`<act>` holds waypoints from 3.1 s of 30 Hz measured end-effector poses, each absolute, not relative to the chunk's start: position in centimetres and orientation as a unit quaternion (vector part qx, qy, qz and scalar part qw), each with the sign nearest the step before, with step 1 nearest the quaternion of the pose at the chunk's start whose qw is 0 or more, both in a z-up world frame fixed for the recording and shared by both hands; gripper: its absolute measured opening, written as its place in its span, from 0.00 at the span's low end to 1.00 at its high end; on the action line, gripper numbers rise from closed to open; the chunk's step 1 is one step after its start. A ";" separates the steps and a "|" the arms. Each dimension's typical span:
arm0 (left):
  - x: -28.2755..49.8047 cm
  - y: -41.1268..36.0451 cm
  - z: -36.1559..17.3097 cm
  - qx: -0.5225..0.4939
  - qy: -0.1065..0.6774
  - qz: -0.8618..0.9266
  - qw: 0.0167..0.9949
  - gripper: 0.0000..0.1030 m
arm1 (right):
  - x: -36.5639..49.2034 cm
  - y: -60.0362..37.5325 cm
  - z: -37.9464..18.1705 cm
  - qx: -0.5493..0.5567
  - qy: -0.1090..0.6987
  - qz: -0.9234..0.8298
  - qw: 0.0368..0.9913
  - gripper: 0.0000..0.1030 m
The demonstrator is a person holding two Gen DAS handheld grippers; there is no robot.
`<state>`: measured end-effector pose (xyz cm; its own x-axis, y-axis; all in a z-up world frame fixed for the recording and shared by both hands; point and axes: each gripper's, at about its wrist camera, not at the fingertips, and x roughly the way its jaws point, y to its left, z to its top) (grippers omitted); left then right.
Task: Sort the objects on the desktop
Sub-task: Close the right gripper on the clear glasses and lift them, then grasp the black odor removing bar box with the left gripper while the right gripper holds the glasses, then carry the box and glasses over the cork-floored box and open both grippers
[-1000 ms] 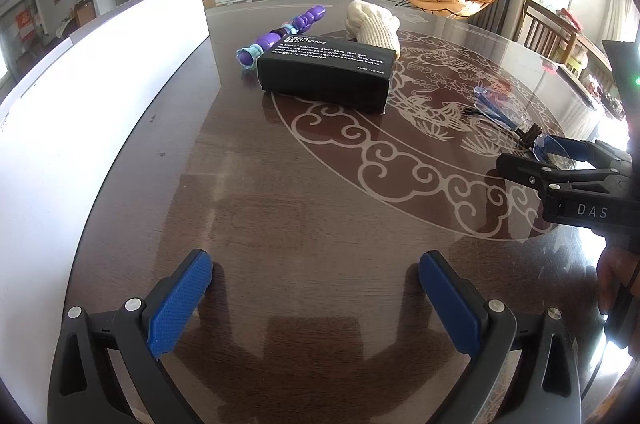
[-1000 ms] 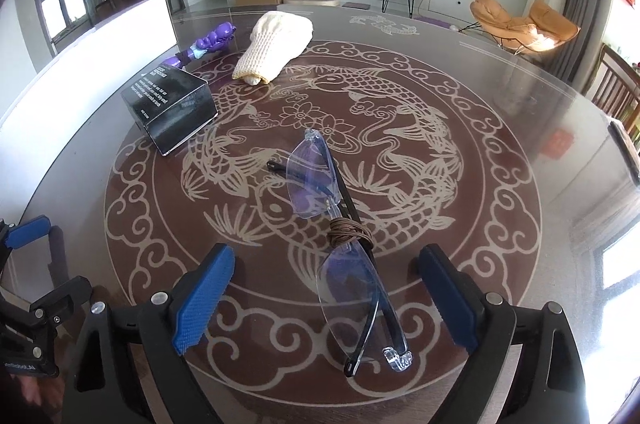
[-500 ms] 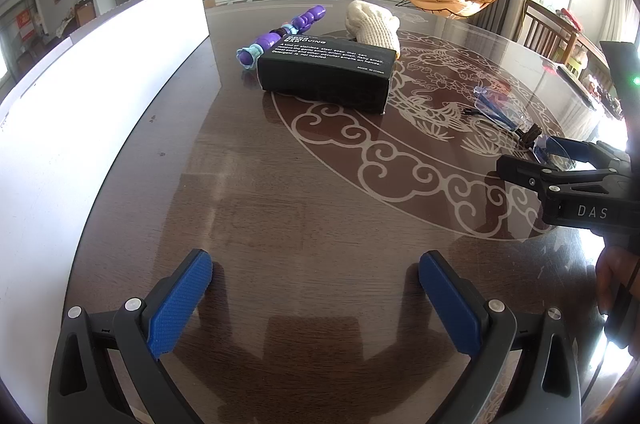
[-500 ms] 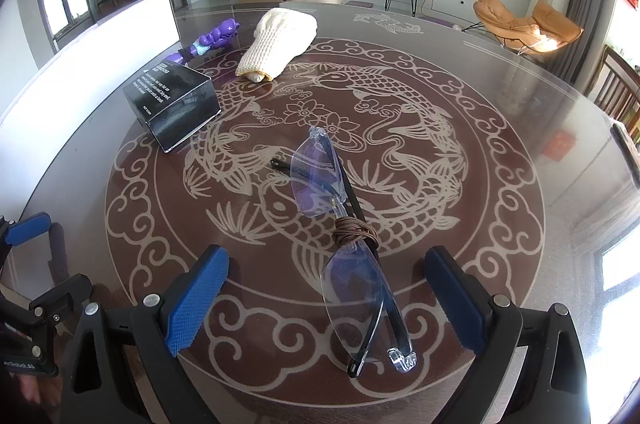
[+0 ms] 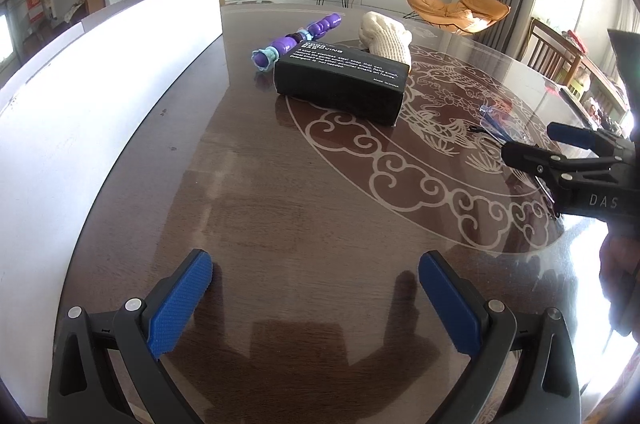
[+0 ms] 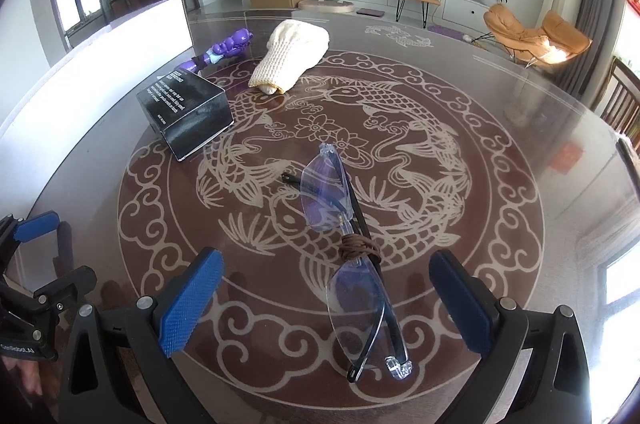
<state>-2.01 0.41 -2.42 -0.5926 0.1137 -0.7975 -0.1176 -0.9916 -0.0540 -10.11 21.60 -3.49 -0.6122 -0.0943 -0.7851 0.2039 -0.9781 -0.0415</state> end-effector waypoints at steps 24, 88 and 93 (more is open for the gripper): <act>-2.0 0.5 -2.4 -0.445 -0.003 0.893 0.068 1.00 | -20.9 10.6 -1.8 0.455 0.192 -0.855 0.158 0.96; 0.5 -8.1 9.1 -0.370 -0.060 0.925 0.055 0.56 | -11.2 19.8 1.0 0.488 0.098 -0.852 0.159 0.21; 0.3 -15.9 12.0 -0.356 -0.079 0.931 0.000 0.56 | -11.9 13.6 6.7 0.455 0.060 -0.861 0.220 0.21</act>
